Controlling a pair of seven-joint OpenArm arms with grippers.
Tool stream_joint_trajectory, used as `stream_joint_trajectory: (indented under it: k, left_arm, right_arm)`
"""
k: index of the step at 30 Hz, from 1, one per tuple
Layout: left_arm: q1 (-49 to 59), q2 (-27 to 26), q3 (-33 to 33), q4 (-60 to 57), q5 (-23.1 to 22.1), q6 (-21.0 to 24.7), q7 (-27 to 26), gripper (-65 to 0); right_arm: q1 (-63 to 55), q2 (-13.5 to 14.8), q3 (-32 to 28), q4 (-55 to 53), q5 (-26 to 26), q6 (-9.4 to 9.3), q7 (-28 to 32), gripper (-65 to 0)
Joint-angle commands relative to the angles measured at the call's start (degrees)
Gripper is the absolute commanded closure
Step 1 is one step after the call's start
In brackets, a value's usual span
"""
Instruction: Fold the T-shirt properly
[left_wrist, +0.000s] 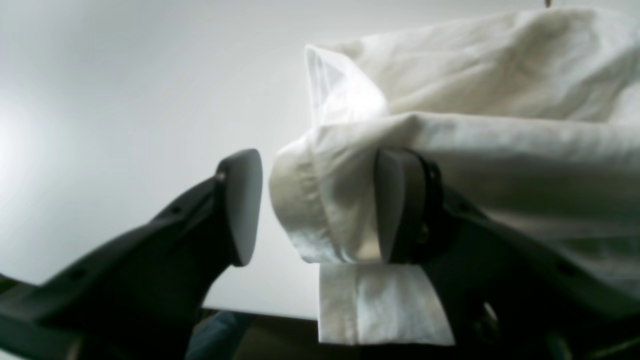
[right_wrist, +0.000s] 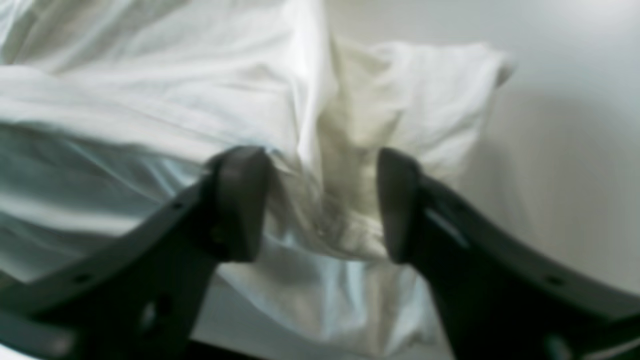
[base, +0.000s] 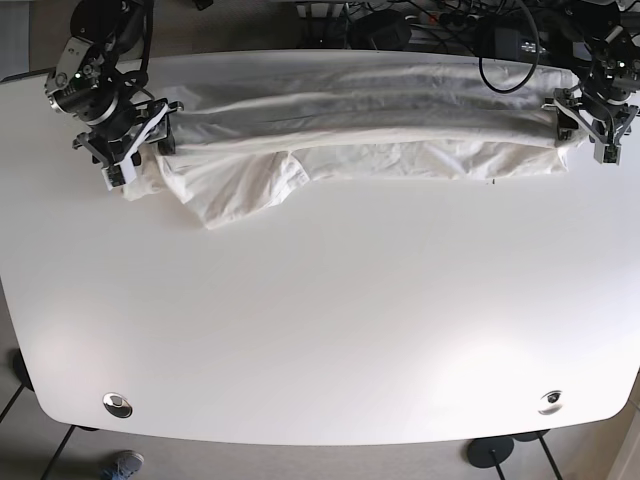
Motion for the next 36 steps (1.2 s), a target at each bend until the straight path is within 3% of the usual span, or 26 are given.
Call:
stream_joint_trajectory:
  k: [1,3,5,10,12,18,22,25,27,28,29,34,36]
  left_arm:
    - [-0.14,-1.04,-0.57,4.61,-0.42,0.34,-1.06,-31.8]
    - [-0.23,-0.95,-0.48,7.43,-0.51,0.34,-1.06,-31.8]
    - [-0.32,-0.78,-0.39,8.57,-0.51,0.34,-1.06,-31.8]
    - [-1.81,2.74,1.36,8.48,0.02,0.34,-1.06,-31.8]
    - [-1.63,2.74,2.77,7.69,0.11,0.34,-1.06,-31.8]
    - [-0.4,2.65,3.12,0.04,0.02,0.34,-1.06,-31.7]
    - [-0.4,2.3,3.03,-4.79,0.02,0.34,-1.15,-25.0]
    - [-0.4,2.3,3.03,-5.41,0.02,0.34,-1.15,-24.0]
    - [-0.4,2.3,3.03,-5.58,0.02,0.34,-1.15,-24.0]
    - [-0.4,2.3,3.21,-5.58,0.02,0.34,-1.15,-24.0]
    - [-0.4,2.3,3.21,-5.58,0.02,0.34,-1.15,-24.0]
    - [-0.4,2.3,3.3,-5.58,0.11,0.34,-1.15,-24.0]
    - [-0.4,2.3,3.3,-5.58,0.11,0.34,-1.15,-24.0]
  right_arm:
    - [0.91,1.18,1.49,1.36,5.79,0.05,0.9,-41.9]
    - [2.67,2.41,1.32,1.19,7.46,-0.39,0.81,-43.1]
    - [5.75,2.32,-0.88,0.84,5.97,-0.47,0.55,-43.1]
    - [15.42,2.24,-10.64,-7.6,-5.55,-0.47,0.63,-43.1]
    - [18.49,2.24,-13.01,-12.61,-7.48,-0.47,0.81,-43.1]
    - [22.36,2.41,-17.06,-23.69,-7.57,-0.47,3.71,-42.5]
    - [22.27,2.24,-20.66,-28.79,-7.39,-0.47,6.08,-42.3]
    - [21.31,1.27,-20.49,-29.93,-7.39,-0.21,7.49,-41.5]
    - [20.25,0.65,-20.4,-27.47,-7.39,-0.12,8.46,-28.2]
    - [19.64,0.65,-20.4,-25.98,-7.39,-0.12,8.46,-13.2]
    - [19.55,0.57,-20.4,-24.83,-7.39,-0.21,8.46,-2.7]
    - [14.89,0.57,-20.31,-10.15,-7.39,-0.47,7.93,-1.7]
    - [12.16,0.57,-19.61,-3.65,-7.39,-0.56,5.12,-1.7]
